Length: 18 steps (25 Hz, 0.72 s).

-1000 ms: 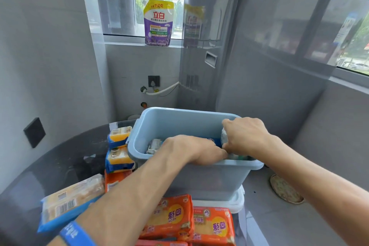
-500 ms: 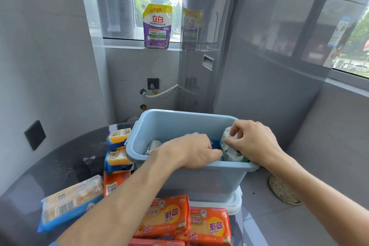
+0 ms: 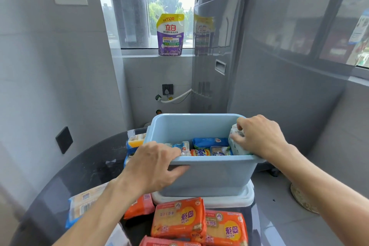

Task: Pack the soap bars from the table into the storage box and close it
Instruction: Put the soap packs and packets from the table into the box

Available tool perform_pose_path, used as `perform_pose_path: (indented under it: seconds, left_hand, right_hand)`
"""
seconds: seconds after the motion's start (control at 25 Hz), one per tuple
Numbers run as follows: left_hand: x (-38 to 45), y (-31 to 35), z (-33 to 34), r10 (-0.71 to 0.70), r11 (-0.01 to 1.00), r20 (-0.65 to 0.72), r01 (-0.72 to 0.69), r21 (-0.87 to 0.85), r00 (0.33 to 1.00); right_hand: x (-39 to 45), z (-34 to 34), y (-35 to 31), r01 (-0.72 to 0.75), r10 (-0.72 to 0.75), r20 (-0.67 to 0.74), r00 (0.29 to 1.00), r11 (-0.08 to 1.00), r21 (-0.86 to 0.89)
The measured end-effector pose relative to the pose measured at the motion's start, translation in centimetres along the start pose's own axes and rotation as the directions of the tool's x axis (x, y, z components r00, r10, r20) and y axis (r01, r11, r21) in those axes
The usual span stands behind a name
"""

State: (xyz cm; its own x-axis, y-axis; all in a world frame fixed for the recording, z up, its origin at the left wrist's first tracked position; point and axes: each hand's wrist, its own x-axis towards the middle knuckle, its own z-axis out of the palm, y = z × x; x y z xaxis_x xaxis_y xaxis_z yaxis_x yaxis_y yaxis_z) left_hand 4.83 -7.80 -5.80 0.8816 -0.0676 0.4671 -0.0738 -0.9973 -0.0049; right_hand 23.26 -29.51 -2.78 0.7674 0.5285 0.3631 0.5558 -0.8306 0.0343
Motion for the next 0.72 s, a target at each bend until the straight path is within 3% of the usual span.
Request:
perform_pose_path:
  seconds: [0.04, 0.12, 0.24, 0.36, 0.52, 0.64, 0.72]
  left_hand:
    - [0.1, 0.1, 0.1, -0.004, 1.0, -0.007, 0.004, -0.004, 1.0]
    - [0.0, 0.0, 0.4, 0.0, 1.0, -0.041, -0.001, -0.006, 0.999]
    - [-0.2, -0.2, 0.6, -0.007, 1.0, -0.055, 0.005, -0.028, 0.998]
    - [-0.1, -0.2, 0.6, 0.0, 0.999, -0.079, -0.004, -0.053, 0.997]
    - [-0.8, -0.3, 0.4, 0.003, 0.999, -0.128, -0.007, -0.033, 0.992]
    - [-1.2, -0.2, 0.2, -0.042, 0.997, -0.09, 0.037, -0.061, 0.995]
    - [-1.2, -0.5, -0.1, -0.059, 0.994, -0.047, 0.054, -0.094, 0.997]
  right_hand:
    - [0.1, 0.1, -0.9, 0.047, -0.044, 0.022, 0.999, 0.98, -0.191]
    - [0.1, 0.1, -2.4, 0.061, -0.038, 0.082, 0.996, 0.953, -0.296]
    - [0.2, 0.0, -2.3, -0.046, 0.061, 0.081, 0.995, 0.984, -0.175]
    - [-0.2, 0.3, -1.7, -0.12, 0.126, -0.083, 0.988, 0.99, 0.07]
    - [-0.7, 0.0, -2.3, 0.039, 0.086, -0.339, 0.937, 0.937, 0.347]
    - [-2.2, -0.4, -3.7, 0.189, 0.043, -0.527, 0.849, 0.906, 0.379]
    - [-4.4, 0.6, -6.7, 0.291, -0.042, -0.558, 0.829, 0.884, 0.365]
